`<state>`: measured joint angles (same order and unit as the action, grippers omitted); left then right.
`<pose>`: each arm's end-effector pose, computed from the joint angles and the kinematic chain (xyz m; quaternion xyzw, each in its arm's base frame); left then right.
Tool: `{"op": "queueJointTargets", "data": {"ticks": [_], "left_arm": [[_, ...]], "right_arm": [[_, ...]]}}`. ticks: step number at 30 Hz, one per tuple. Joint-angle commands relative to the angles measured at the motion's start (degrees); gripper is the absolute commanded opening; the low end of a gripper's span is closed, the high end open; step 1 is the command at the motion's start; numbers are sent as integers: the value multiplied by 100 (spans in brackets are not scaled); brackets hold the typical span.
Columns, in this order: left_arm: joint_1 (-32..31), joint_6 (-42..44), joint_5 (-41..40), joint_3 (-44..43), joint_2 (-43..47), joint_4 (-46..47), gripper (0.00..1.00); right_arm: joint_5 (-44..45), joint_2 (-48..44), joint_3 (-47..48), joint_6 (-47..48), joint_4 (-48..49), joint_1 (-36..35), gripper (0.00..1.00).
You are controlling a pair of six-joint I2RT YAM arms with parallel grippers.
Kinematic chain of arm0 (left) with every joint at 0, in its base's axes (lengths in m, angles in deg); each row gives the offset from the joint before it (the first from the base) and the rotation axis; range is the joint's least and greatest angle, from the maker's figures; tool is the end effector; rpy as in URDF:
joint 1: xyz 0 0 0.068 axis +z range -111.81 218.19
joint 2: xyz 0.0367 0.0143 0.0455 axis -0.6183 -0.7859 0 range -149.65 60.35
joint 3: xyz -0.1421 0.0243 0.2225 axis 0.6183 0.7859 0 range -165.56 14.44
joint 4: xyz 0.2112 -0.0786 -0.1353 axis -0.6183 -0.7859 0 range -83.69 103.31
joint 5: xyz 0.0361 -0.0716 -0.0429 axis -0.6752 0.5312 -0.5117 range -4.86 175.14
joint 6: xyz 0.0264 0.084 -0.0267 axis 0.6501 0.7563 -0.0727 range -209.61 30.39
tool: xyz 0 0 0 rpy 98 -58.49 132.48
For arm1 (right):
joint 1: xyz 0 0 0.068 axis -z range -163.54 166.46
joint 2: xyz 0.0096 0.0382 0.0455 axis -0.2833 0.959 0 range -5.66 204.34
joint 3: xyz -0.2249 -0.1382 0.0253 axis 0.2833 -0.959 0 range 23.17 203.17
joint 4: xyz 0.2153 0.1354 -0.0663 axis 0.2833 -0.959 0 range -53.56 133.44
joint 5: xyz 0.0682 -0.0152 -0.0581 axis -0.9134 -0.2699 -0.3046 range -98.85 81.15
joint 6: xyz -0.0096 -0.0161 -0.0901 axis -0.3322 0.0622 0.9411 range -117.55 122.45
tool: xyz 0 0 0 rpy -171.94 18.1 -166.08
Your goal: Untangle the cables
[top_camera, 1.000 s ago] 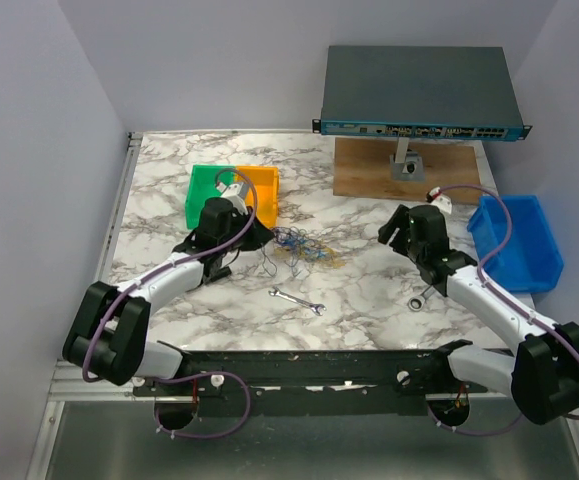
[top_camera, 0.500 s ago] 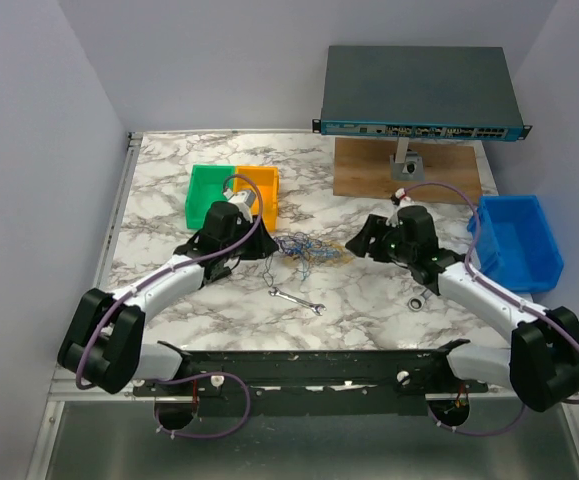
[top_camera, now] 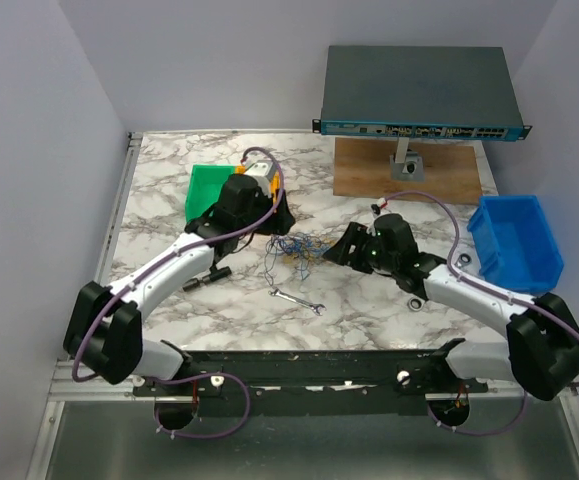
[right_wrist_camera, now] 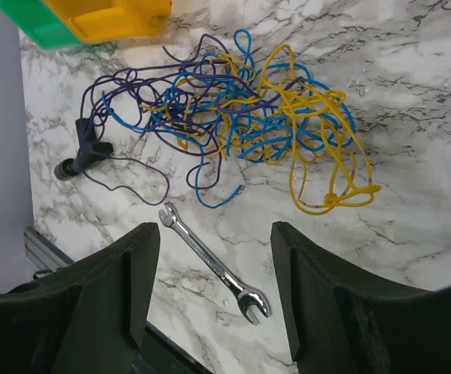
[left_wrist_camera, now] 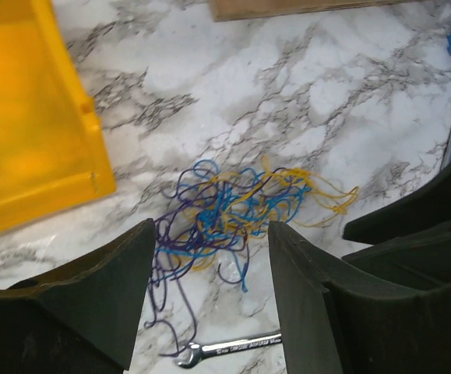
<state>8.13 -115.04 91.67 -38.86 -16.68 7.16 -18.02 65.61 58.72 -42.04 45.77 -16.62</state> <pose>0.2962 -0.1822 0.2409 0.0634 0.8622 -0.2764 0.4197 0.2465 0.1763 0.1752 0.0495 0.8770 0.3510 0.3244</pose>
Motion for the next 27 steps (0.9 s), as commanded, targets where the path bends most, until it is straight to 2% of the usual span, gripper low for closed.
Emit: {"op": "queueJointTargets", "data": {"ticks": [1,5,14,21,24,27], "left_arm": [[-230,460,-82,-742,-619,-376,62],[-244,361,398,-1089,-1208,-561,62],[-241,140,804,-900,-1867,-493,61],[-231,152,1029,-925,-2145,-501,57],[-237,168,1075,-1068,-2357,-611,54],[-235,137,1008,-1108,-2464,-666,51]], "right_arm": [[336,379,102,-659,519,-50,65],[786,797,163,-965,565,-56,63],[1380,1803,621,-824,734,-56,58],[1576,2037,846,-596,807,-44,41],[1510,2125,934,-558,804,-47,42],[1337,2151,966,-481,827,-53,48]]}}
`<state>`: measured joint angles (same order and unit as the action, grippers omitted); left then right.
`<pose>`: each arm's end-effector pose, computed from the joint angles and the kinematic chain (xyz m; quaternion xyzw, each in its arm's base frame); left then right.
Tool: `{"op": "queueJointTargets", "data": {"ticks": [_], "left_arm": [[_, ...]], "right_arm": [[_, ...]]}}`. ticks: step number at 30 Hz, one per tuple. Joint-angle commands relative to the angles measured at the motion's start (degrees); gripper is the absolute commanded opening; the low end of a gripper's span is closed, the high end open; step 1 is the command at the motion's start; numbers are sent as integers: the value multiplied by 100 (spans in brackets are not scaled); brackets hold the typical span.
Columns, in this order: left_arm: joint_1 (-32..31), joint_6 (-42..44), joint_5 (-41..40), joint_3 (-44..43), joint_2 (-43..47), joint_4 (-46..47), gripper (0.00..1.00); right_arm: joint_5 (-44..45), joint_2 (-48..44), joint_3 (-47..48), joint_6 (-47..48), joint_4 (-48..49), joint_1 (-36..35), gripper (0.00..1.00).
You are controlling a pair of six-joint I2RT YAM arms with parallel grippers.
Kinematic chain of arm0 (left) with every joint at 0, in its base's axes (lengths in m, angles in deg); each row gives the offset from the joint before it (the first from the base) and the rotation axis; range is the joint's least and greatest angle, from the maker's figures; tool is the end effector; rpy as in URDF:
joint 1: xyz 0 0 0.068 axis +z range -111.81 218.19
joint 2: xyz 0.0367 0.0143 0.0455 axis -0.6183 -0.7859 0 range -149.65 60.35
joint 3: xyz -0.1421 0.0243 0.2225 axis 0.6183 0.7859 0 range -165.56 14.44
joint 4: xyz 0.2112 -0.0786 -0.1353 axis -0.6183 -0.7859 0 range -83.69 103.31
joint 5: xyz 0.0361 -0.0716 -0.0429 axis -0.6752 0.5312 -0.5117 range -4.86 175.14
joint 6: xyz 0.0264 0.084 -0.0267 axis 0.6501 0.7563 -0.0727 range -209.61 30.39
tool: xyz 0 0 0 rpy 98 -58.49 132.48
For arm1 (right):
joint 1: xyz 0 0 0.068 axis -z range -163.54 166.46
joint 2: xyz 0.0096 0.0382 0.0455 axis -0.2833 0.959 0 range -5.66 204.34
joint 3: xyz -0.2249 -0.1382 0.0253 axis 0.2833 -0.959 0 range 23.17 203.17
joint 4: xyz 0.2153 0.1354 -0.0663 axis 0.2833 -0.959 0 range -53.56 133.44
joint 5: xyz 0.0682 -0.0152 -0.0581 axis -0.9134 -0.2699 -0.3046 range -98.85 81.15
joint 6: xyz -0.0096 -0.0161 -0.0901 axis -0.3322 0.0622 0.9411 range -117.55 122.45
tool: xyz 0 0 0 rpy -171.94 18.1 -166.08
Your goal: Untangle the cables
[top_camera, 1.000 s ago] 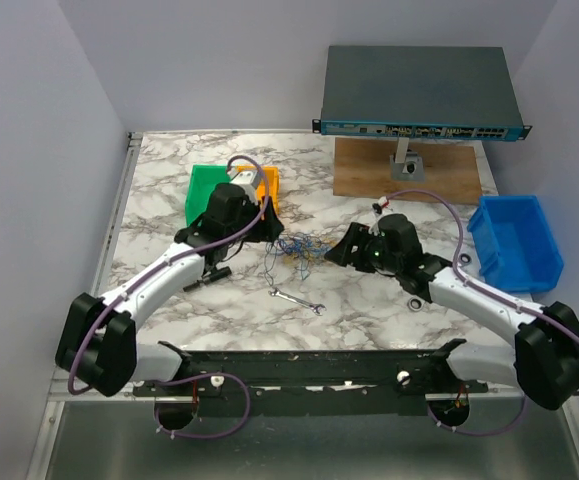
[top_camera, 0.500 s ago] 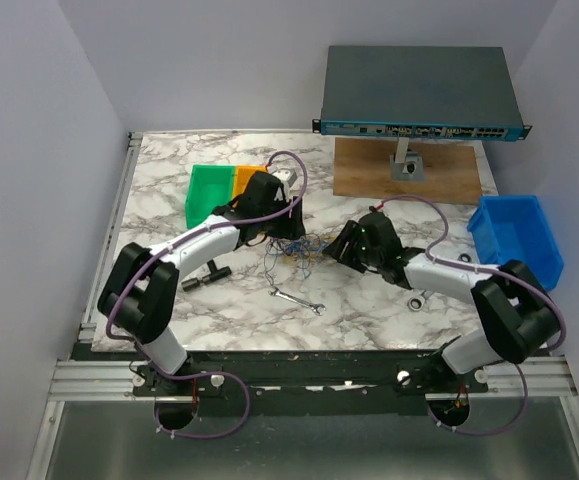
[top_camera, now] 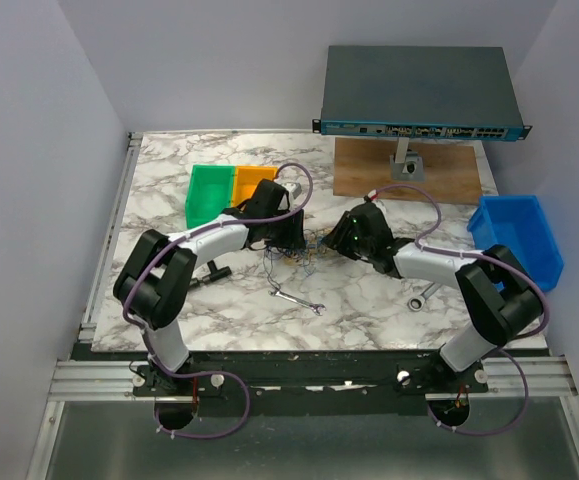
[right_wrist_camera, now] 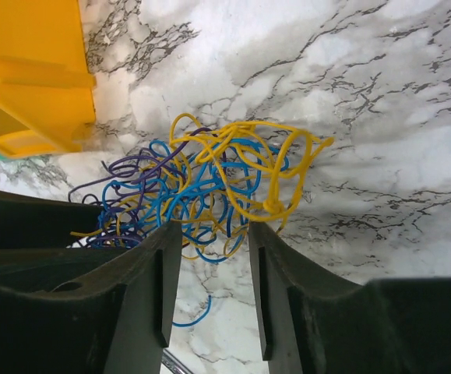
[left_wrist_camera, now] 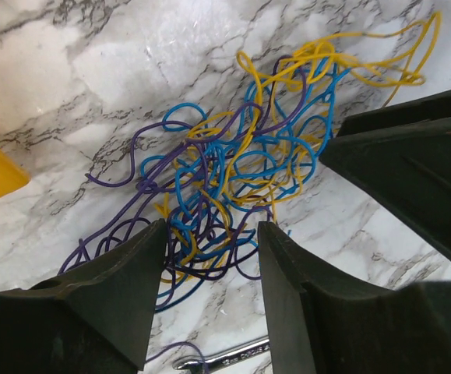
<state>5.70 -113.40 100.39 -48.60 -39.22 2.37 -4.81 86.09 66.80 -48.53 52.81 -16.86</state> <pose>0.3259 -0.2333 0.1542 0.1180 0.9174 -0.2785 0.2587 0.3032 0.1924 0.1281 0.1533 0.8880 0.2665 0.3418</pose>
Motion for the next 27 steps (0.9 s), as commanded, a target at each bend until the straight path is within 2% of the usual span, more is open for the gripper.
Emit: {"op": "queueJointTargets", "data": {"ticks": [1,4,10,12,14,16,19,21,27], "left_arm": [[7,-29,99,-129,-220,-185,49],[11,-36,88,-141,-272,-209,43],[15,-68,208,-141,-311,-138,19],[21,-64,216,-133,-280,-132,7],[55,-87,222,-54,-172,-76,0],[142,-170,231,155,65,109,0],[388,-408,236,625,527,540,0],[640,-624,371,986,849,897,0],[1434,-1451,979,2243,1689,2247,0]], "right_arm": [[-22,92,119,170,161,-25,50],[-167,168,65,220,362,-25,50],[-697,673,304,354,518,-26,46],[-687,756,331,379,514,-26,34],[-435,669,318,406,363,-25,15],[26,395,271,543,136,-21,1],[509,-45,120,716,-250,125,1],[491,-366,-105,776,-418,419,1],[155,-1517,-831,933,-707,1891,1]]}}
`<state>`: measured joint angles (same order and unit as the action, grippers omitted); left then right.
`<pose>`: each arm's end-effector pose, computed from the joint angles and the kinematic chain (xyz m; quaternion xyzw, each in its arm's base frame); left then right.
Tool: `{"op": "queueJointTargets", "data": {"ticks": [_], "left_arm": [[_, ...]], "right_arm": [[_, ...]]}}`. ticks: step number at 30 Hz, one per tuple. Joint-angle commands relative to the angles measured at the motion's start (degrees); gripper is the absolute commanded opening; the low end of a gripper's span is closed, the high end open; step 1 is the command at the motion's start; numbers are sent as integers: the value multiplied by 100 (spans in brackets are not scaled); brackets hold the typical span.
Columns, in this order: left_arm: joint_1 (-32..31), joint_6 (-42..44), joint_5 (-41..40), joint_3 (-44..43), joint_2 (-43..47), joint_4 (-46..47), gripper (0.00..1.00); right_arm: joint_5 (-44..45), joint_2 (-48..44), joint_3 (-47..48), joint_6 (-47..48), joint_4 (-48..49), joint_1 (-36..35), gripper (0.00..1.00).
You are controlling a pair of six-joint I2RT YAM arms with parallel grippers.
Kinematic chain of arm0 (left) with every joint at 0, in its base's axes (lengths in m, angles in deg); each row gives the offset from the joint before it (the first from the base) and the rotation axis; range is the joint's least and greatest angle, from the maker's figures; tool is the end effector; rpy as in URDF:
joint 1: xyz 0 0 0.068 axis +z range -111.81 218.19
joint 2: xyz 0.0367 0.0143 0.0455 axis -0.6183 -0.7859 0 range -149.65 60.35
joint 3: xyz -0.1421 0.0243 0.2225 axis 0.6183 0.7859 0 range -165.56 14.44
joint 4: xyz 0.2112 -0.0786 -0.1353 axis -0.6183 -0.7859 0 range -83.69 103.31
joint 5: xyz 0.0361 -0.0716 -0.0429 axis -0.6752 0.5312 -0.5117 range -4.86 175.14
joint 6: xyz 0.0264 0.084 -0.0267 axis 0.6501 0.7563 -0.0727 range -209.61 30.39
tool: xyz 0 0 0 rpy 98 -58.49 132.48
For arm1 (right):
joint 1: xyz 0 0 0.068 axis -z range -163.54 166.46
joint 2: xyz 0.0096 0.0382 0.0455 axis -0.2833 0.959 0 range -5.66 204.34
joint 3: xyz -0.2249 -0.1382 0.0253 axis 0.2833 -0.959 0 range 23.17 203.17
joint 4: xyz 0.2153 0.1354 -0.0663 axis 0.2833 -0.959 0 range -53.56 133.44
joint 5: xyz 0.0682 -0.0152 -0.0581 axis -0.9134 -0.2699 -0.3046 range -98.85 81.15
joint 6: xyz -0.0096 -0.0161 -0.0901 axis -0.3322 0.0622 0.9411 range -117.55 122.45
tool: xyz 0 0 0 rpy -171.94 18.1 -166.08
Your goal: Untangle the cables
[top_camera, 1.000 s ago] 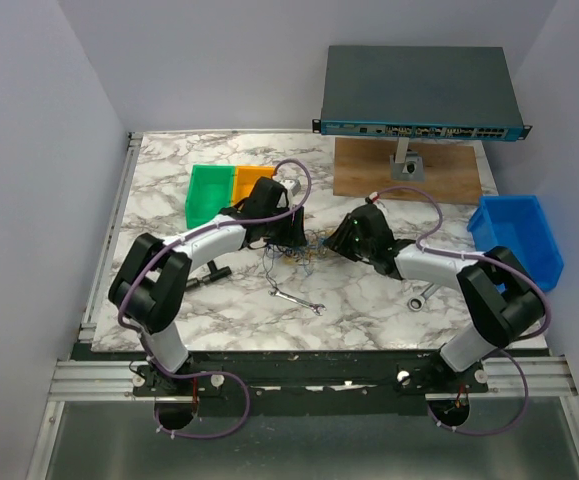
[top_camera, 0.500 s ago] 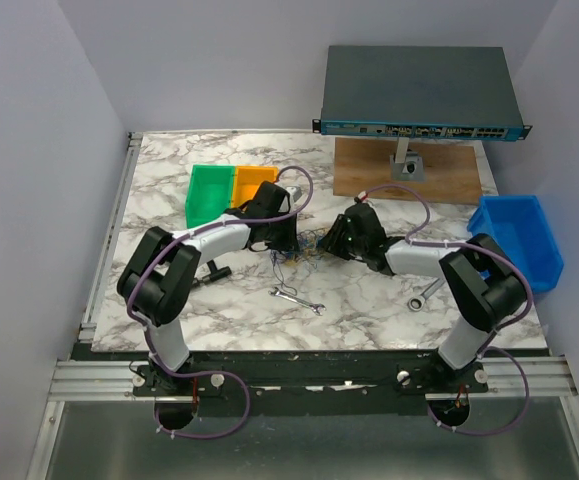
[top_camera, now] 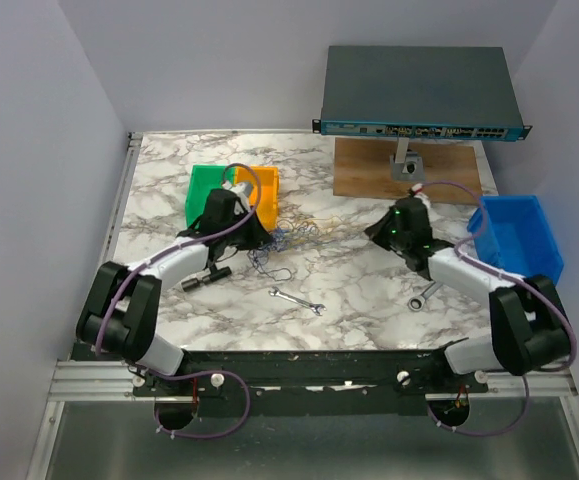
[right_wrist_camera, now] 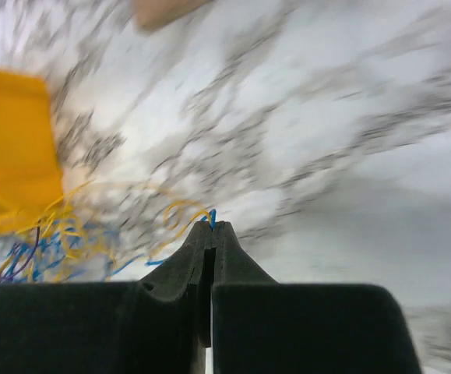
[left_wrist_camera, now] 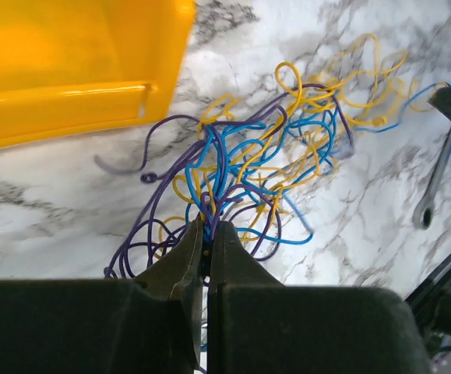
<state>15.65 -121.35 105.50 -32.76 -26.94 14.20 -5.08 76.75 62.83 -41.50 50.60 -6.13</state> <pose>0.3145 -0.1616 0.1607 0.0042 0.8923 -0.3346 0.3029 0.3115 0.1237 0.1531 0.1794 0.8707 0.2262 0.3982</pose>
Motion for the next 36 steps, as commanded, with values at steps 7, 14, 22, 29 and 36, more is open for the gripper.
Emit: {"op": "queueJointTargets", "data": {"ticks": [7,14,22,29,36], "left_arm": [[655,-868,396,1289,934,1421,0],[555,-569,850,1234,970,1372,0],[202,-566,1139,964,854,1399,4],[-278,-947,1293,493,573,1544,4],[-626,-1701,1127,343,15,2356,4]], "right_arm": [[844,-1475,-712,48,-1028,1607,1],[-746,-1583,-594,901,-777,1609,36],[-2550,-1616,-357,1481,-573,1197,72],[-3509,-1636,-581,1030,321,648,67],[-3488,-1563,-963,536,1338,-349,71]]}}
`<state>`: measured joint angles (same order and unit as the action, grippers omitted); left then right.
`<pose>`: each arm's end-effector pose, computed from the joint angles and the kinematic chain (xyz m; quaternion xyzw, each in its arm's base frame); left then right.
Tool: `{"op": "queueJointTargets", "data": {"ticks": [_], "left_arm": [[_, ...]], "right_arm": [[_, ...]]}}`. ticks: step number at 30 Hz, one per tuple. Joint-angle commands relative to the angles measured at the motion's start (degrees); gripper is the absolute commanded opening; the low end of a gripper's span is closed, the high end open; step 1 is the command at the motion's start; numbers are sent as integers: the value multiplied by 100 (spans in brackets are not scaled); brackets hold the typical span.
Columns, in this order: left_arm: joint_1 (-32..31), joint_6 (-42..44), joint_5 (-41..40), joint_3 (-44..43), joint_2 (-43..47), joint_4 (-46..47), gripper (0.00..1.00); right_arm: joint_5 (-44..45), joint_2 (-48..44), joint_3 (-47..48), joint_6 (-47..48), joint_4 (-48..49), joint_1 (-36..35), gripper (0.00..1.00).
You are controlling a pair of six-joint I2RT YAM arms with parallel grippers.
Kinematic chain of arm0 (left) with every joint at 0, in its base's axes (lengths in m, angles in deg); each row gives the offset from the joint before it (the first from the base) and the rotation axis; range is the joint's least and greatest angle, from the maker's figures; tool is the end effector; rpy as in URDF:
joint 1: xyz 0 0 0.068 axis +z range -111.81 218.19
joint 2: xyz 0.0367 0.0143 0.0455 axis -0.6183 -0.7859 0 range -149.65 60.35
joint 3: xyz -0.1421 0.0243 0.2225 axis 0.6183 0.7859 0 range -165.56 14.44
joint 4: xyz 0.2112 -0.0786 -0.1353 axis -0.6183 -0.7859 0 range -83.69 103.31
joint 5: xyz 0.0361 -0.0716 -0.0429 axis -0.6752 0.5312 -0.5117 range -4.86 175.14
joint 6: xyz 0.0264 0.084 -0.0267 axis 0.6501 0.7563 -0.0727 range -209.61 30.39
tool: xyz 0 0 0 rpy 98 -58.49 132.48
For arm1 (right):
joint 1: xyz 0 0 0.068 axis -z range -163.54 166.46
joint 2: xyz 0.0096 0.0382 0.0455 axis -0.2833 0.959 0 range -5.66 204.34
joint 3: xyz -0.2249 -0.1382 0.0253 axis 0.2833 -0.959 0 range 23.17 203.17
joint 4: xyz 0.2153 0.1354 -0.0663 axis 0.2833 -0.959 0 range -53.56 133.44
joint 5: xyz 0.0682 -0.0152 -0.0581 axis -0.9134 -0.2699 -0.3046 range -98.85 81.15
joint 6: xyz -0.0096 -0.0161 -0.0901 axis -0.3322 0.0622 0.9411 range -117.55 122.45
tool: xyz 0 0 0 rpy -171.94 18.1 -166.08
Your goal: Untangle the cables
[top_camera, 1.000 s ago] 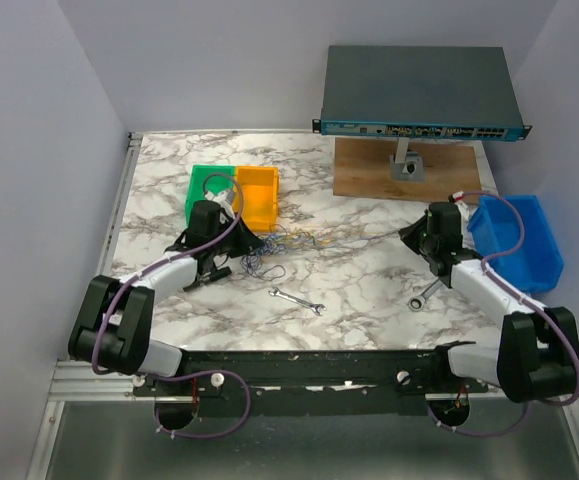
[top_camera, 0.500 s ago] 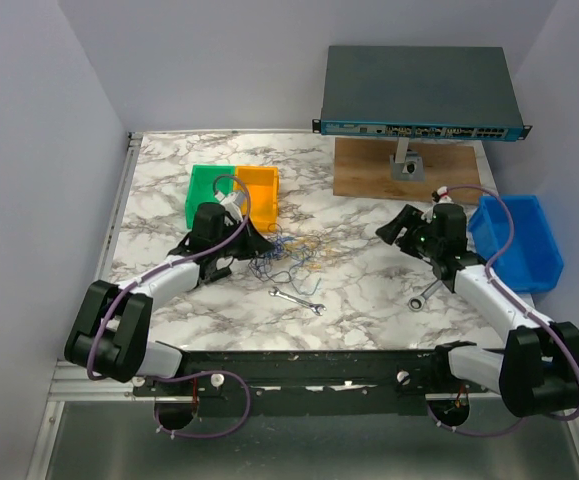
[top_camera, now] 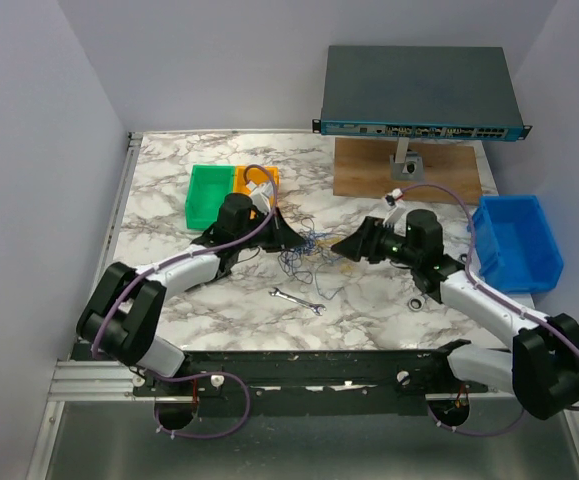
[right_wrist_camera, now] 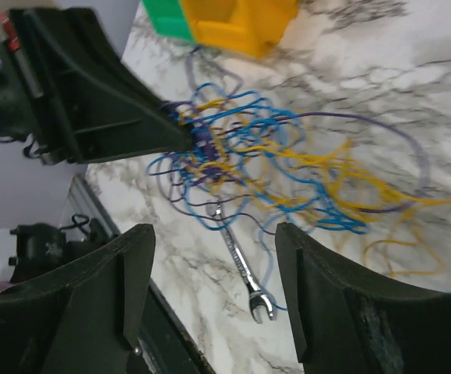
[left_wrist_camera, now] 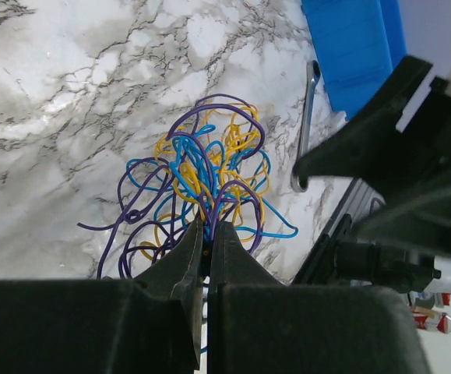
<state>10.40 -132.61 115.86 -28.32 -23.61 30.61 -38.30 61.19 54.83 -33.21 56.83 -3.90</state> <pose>0.2905 -0.2008 0.1921 0.0362 0.8203 -0.4855 0.3001 0.2585 0.1393 0.2017 -0.0347 0.8127 0.4405 0.3799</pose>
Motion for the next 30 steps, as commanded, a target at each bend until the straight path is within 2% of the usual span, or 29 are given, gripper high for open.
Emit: {"op": "queueJointTargets", "data": {"ticks": [1,5,13,23,24,26,30], "left_arm": [[-119,-683,113,-91,-391,848,4],[-164,-937,62,-65,-504,1167,4],[-225,-847,-21,-246,-441,916,4],[-339,-1197,70,-34,-307,1171,4],[-348,-1218,89,-15,-277,1186,4],[-349,-1237,135,0,-260,1180,4],[-349,-1173,154,38,-210,1095,6]], "right_arm": [[23,-7,-215,-380,788,-699,69],[312,-49,-615,-737,1415,-844,64],[758,265,-793,-1077,1901,-1107,64],[1231,1205,-197,-1126,2230,-1149,61],[1255,1260,-164,-1125,2255,-1153,58],[1336,1306,-156,-1167,2372,-1154,45],[1572,1216,-152,-1107,2183,-1154,12]]}}
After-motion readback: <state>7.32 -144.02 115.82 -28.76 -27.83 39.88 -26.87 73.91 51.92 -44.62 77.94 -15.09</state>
